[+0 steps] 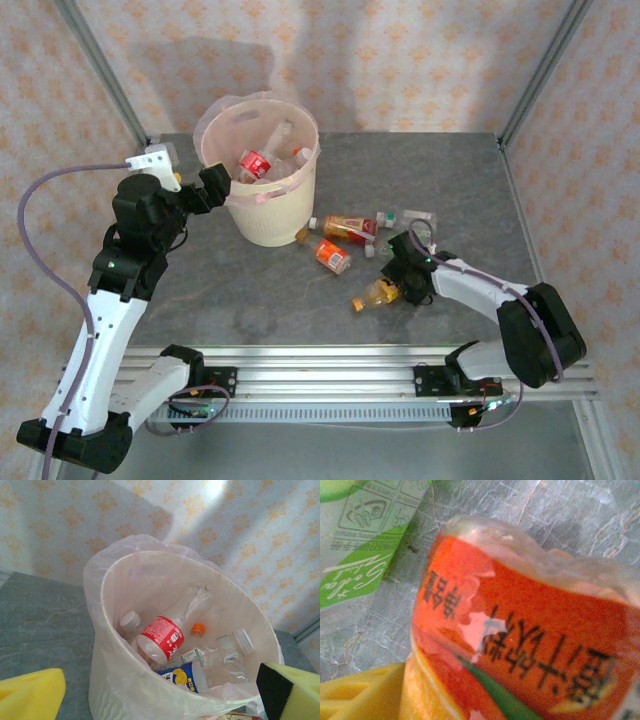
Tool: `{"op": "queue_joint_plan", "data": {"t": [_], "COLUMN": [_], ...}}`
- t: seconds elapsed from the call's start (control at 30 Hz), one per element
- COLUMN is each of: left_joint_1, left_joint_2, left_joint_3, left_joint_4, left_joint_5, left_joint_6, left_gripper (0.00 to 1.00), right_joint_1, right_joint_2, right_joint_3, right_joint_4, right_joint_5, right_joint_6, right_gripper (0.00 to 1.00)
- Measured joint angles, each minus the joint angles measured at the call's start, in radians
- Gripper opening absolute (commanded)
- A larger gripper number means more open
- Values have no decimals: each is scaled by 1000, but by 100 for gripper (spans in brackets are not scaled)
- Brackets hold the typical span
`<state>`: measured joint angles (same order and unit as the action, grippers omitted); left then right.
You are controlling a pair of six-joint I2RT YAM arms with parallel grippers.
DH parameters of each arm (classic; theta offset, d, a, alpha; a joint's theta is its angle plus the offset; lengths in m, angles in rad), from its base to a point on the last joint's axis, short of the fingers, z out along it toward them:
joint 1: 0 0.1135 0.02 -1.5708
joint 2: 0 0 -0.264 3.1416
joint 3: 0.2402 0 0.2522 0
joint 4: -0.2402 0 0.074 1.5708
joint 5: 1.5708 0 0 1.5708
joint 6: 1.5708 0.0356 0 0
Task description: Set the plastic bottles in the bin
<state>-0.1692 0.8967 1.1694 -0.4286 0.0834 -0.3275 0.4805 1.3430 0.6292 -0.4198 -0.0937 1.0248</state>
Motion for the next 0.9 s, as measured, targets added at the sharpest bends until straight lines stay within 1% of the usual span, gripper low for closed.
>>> {"op": "queue_joint_plan", "data": {"t": [0.23,0.47,0.53,0.63,0.73,0.9], "left_joint_1": [0,-3,-19,-77,-168,-337], "left_joint_2": [-6,11,29,62,105,208], "left_joint_3": [0,4,12,32,74,166], "left_joint_4": [0,-1,-3,-21,-55,-98], "left_joint_5": [-1,118,145,174,192,230], "left_joint_6": [-47,-96,-105,-109,-88,-6], "left_gripper": [100,100,100,100,100,100], "right_joint_1": [0,0,0,0,0,0], "right_joint_2": [-54,-202,-247,-298,-318,-311], "right_joint_3": [-13,-11,-3,34,96,224], "right_joint_4": [-3,-45,-59,-83,-99,-109], "right_joint_5": [0,8,8,8,7,0], "right_joint_6": [-4,-8,-16,-31,-51,-92], "right_gripper": [57,55,55,55,55,55]}}
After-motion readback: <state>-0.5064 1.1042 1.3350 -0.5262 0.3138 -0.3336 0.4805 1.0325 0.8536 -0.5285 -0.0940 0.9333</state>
